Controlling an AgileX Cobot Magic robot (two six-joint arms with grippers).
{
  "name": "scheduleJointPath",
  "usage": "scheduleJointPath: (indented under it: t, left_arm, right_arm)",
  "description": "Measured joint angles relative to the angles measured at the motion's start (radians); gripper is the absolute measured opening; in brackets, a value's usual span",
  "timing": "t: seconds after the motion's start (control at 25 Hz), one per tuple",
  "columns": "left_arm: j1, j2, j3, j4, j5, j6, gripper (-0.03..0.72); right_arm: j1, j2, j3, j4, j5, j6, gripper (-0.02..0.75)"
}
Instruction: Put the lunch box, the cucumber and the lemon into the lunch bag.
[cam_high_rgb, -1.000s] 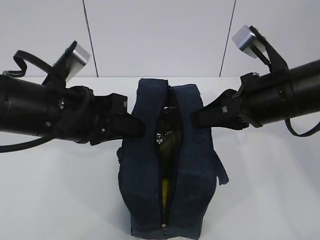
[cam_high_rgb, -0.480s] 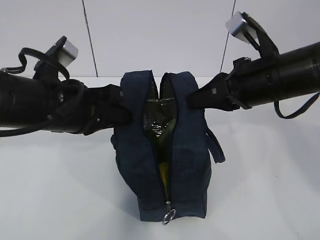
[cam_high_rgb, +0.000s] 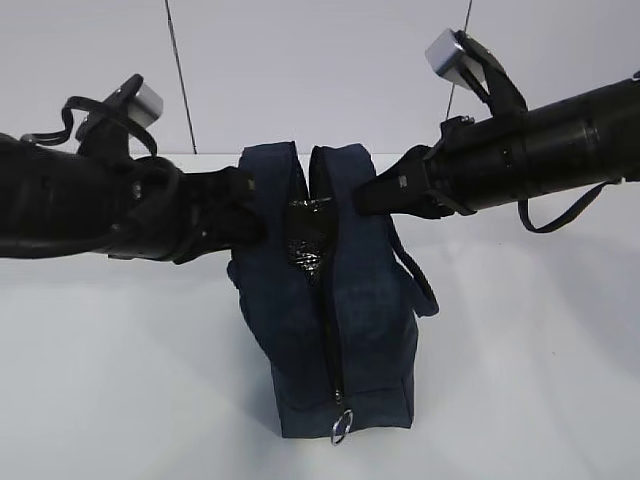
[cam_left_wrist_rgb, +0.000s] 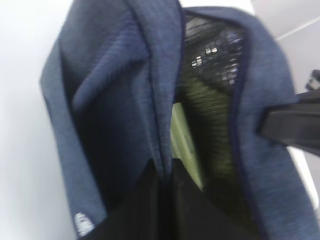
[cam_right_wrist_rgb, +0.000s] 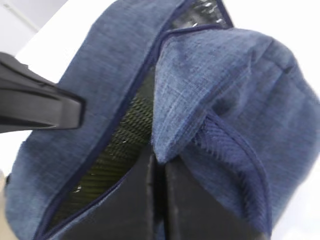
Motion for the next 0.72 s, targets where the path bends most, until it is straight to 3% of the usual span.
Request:
scheduleJointPath:
  t: [0.16,0.64,0.72]
  left_arm:
    - [0.0,0.032,-0.054,0.007,0.023,0.016,-0.007]
    - [0.0,0.034,-0.06,0.01,-0.003,0.026,-0.007]
    - [0.0,0.034,-0.06,0.01,0.001,0.026,-0.007]
  right_arm:
    - [0.0,0.002,-0.001,0.004,-0.016,-0.006,0.009]
    - [0.0,0.002,-0.006,0.006,-0.064,-0.075,0.012]
    - [0.0,0.002,-0.006,0.006,-0.053,-0.086,0.04]
